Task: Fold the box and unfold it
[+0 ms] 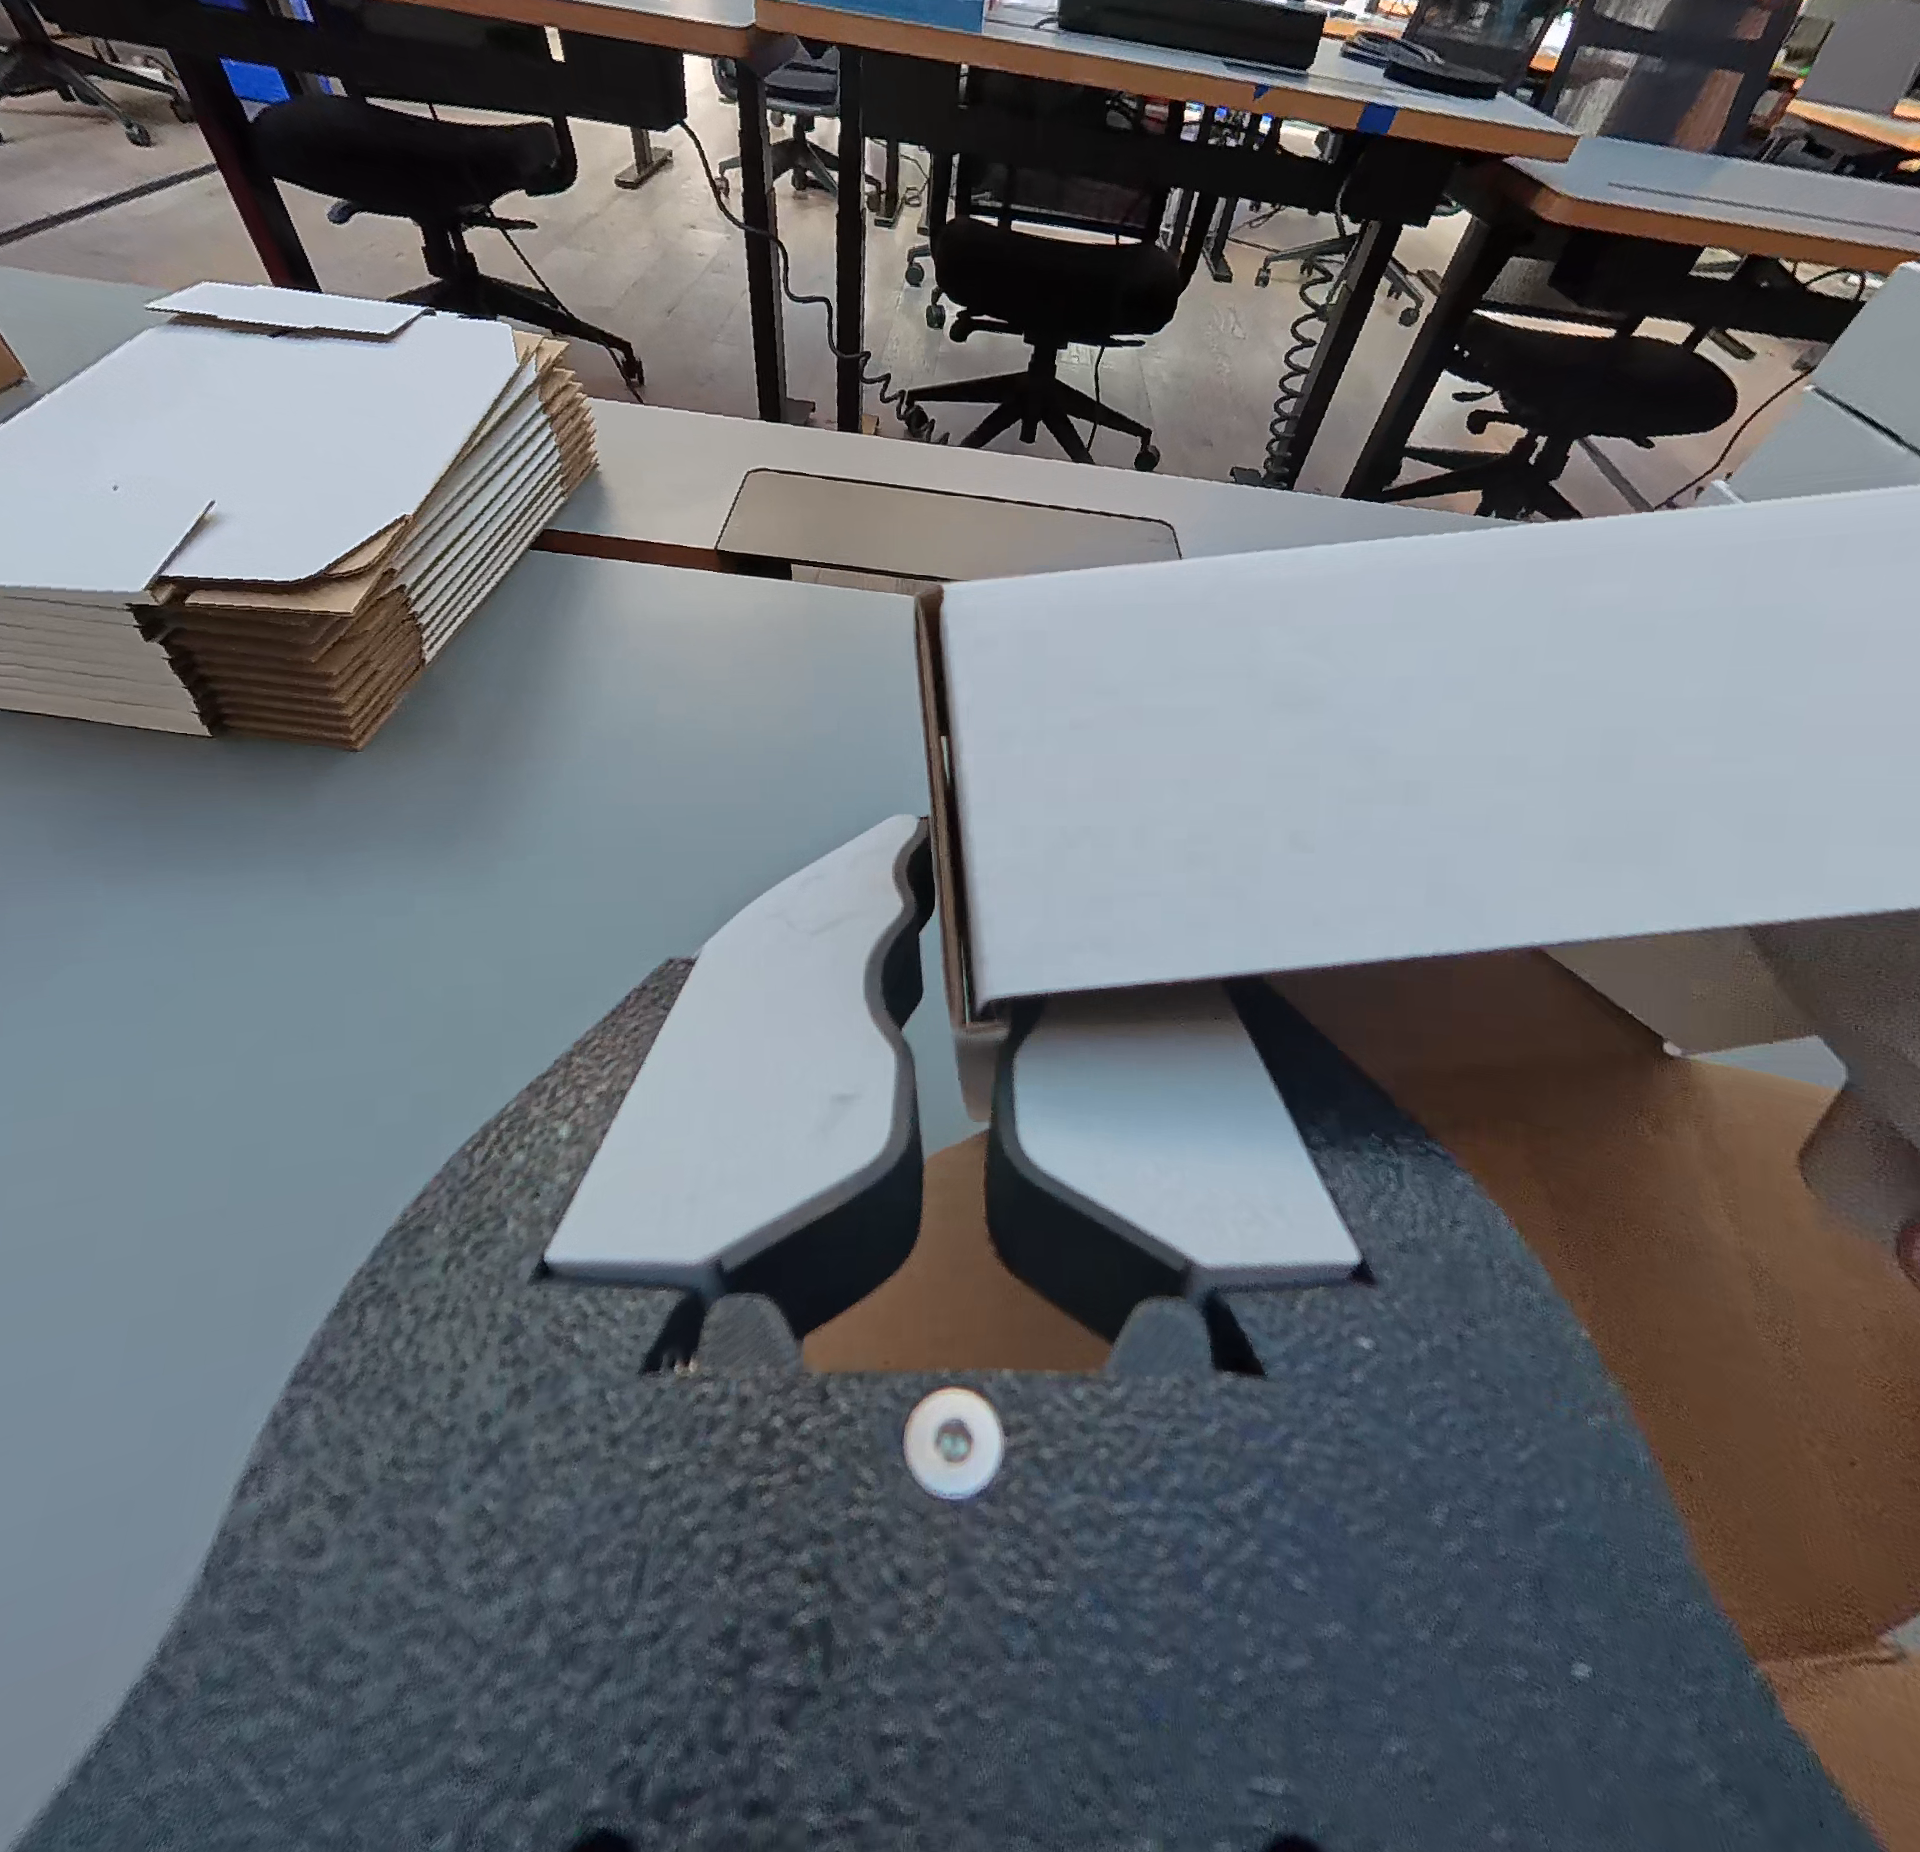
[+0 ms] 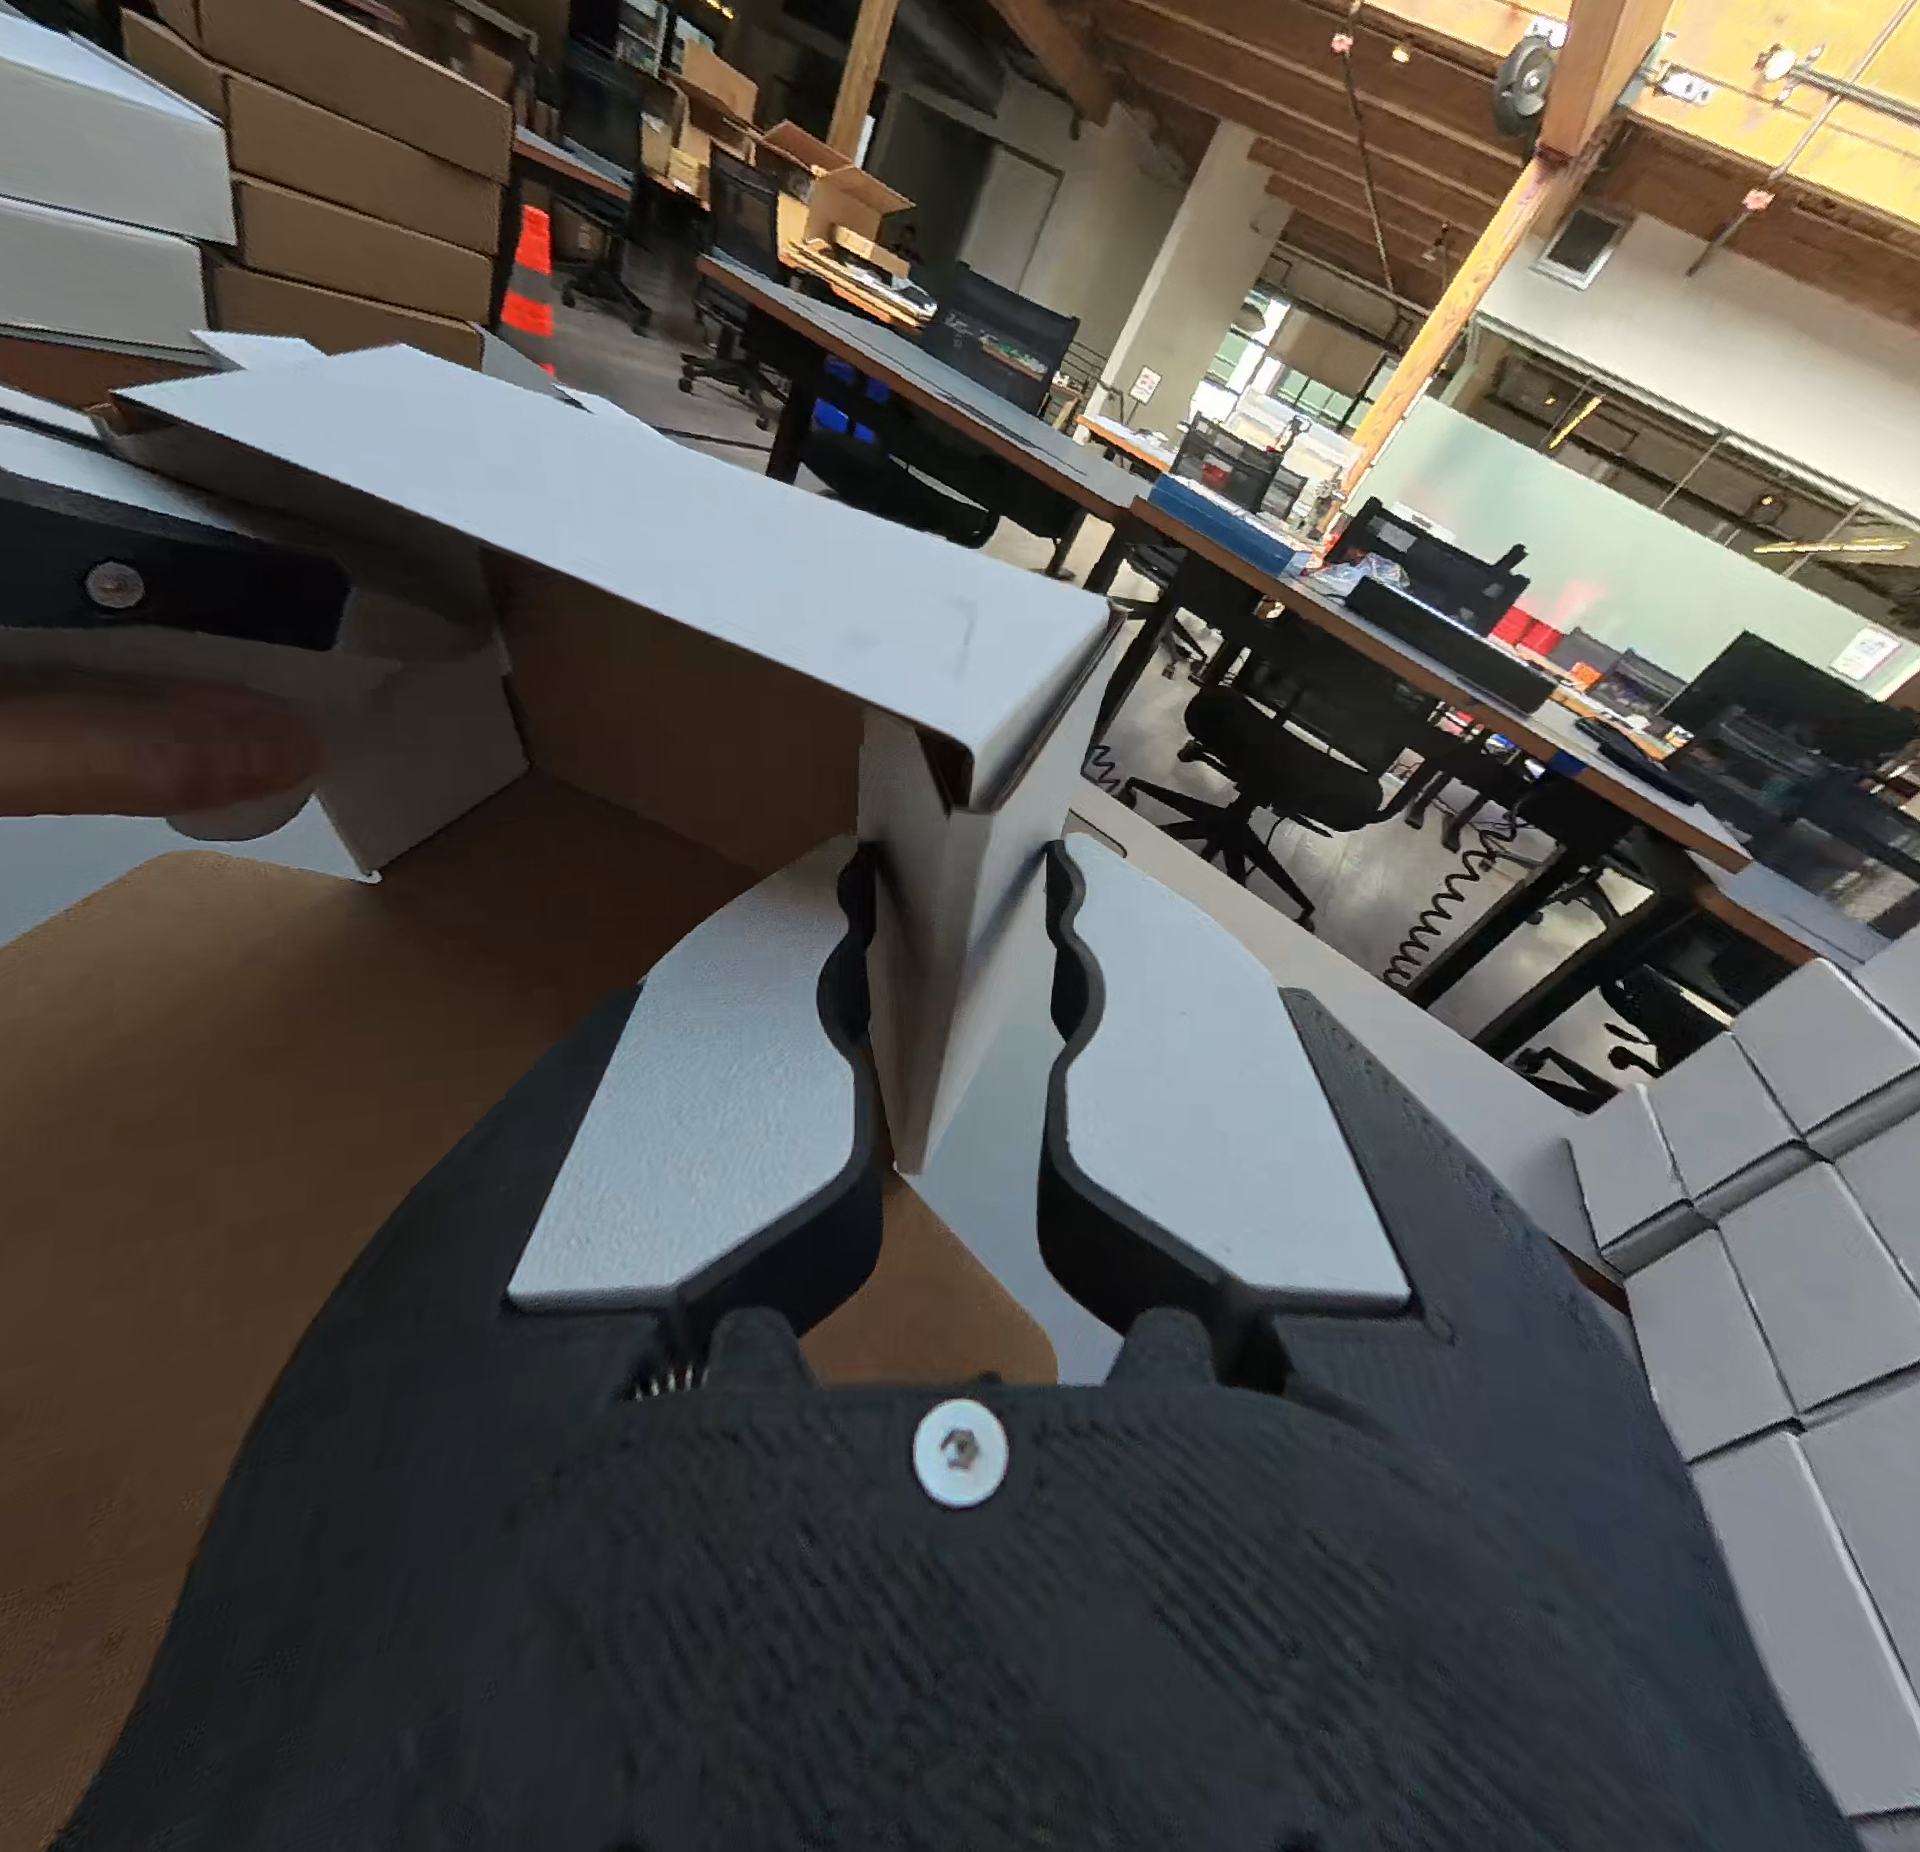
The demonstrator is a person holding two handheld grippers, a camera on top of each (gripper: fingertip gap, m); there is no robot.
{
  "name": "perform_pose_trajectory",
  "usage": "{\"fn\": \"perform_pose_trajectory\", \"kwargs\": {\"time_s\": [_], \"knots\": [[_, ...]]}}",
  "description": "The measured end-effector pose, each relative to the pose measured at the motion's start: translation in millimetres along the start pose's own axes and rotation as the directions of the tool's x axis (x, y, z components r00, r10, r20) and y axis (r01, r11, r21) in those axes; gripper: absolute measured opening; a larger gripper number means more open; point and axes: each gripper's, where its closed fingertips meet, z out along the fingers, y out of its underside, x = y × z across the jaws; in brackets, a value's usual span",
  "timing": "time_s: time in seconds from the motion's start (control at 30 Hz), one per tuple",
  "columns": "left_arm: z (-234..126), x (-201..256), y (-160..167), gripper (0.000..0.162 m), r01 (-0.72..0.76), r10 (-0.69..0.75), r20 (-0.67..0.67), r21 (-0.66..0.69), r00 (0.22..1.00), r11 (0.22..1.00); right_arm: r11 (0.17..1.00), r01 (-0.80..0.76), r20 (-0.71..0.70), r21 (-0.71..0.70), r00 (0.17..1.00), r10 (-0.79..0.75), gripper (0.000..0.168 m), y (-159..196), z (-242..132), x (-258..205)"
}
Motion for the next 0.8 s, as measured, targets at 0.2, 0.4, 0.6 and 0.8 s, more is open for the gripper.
{"fn": "perform_pose_trajectory", "kwargs": {"time_s": [0.2, 0.4, 0.6, 0.8], "knots": [[-1.1, 4.5, 2.2, 0.009, 0.01, -0.011, 0.011, 0.017, 1.0, 1.0, 0.998, -0.056, -0.139, 0.04, 0.988, 0.061, 0.016, 1.9, 7.6, 13.8], [2.6, 5.1, 4.1, 0.007, 0.011, -0.012, 0.038, 0.027, 0.999, 1.0, 0.987, -0.135, -0.214, 0.088, 0.965, 0.152, 0.015, 18.6, 9.0, 11.7], [10.0, 1.1, 12.2, 0.008, -0.049, 0.047, 0.076, 0.029, 0.996, 0.998, 0.983, -0.173, -0.2, 0.068, 0.962, 0.183, 0.01, 34.7, 17.7, 9.5], [24.1, -2.5, 4.8, 0.006, -0.059, 0.046, 0.118, 0.106, 0.992, 0.993, 0.99, -0.128, -0.276, 0.058, 0.951, 0.139, 0.007, 20.8, 25.1, 18.6]]}}
